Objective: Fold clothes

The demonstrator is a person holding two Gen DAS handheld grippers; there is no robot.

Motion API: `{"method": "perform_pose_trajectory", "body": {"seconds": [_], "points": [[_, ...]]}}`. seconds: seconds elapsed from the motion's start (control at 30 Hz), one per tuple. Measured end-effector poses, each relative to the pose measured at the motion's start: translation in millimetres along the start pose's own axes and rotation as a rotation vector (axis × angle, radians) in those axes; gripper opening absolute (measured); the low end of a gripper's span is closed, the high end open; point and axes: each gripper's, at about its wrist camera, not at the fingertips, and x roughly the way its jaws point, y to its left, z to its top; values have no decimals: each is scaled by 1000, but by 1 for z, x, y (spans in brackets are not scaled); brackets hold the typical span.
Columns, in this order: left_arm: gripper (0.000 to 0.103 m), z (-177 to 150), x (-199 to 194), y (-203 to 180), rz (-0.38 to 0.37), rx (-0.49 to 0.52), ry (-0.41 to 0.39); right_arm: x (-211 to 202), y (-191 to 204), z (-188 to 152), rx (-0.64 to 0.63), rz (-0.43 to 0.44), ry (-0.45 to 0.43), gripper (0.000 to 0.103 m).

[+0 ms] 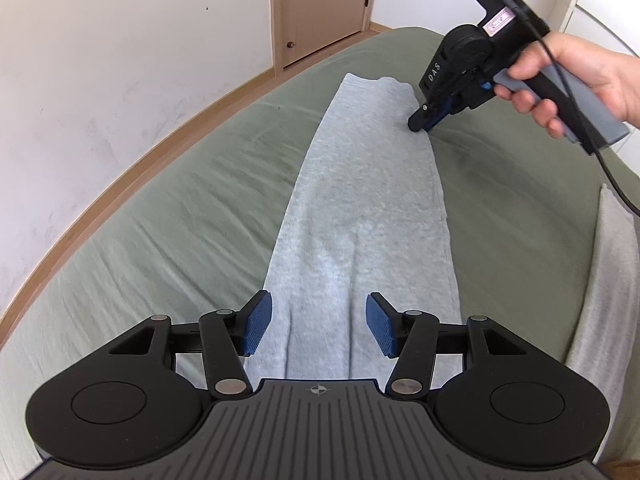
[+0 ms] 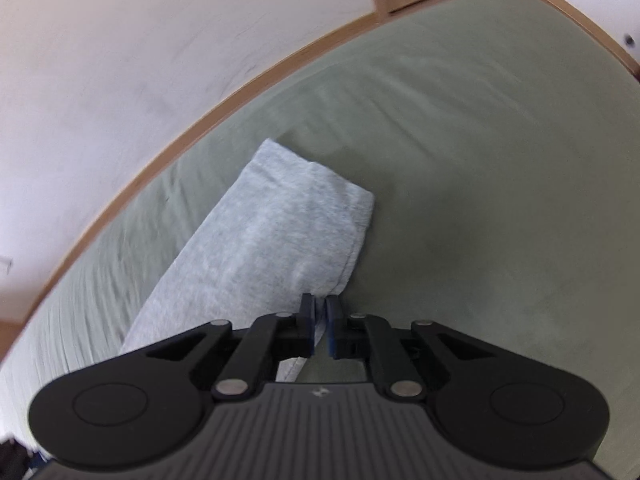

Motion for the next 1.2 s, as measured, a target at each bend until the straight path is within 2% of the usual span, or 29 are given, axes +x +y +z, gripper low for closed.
{"method": "perform_pose_trajectory", "body": {"seconds": [0.03,0.07,0.13,0.17,0.2,0.33,0.47,0.63,0.77,0.83,0.93,1.1,1.13,1.2], "points": [[51,-4,-5,1,-2,-6,1,-4,0,-2,1,-3,-15,19],[51,-8,-9,2,-5,-14,-1,-14,0,-7,-4,0,-47,22],[51,-20,-19,6,-16,-37,-5,-30,-2,-15,-8,37,-70,28],[51,-28,-26,9,-19,-47,-7,-43,-2,-26,-14,82,-71,32],[51,-36,-30,11,-17,-53,-6,-52,-1,-37,-39,120,-65,39],[51,-75,-50,25,2,-74,20,-73,8,-93,-179,251,7,53],[51,-126,-74,45,57,-94,60,-75,16,-166,-260,355,130,53],[51,-173,-94,68,116,-138,91,-69,32,-231,-325,394,212,53],[51,-213,-103,81,132,-196,115,-67,49,-260,-374,378,206,53],[51,-222,-101,81,138,-199,119,-66,55,-268,-378,367,195,53],[51,-234,-99,79,151,-214,95,-64,66,-283,-399,307,164,47],[57,-237,-98,75,179,-199,63,-68,79,-309,-504,116,88,42],[62,-240,-98,77,184,-210,58,-68,79,-311,-510,104,78,42],[63,-242,-98,79,192,-233,53,-77,79,-315,-471,93,53,42]]}}
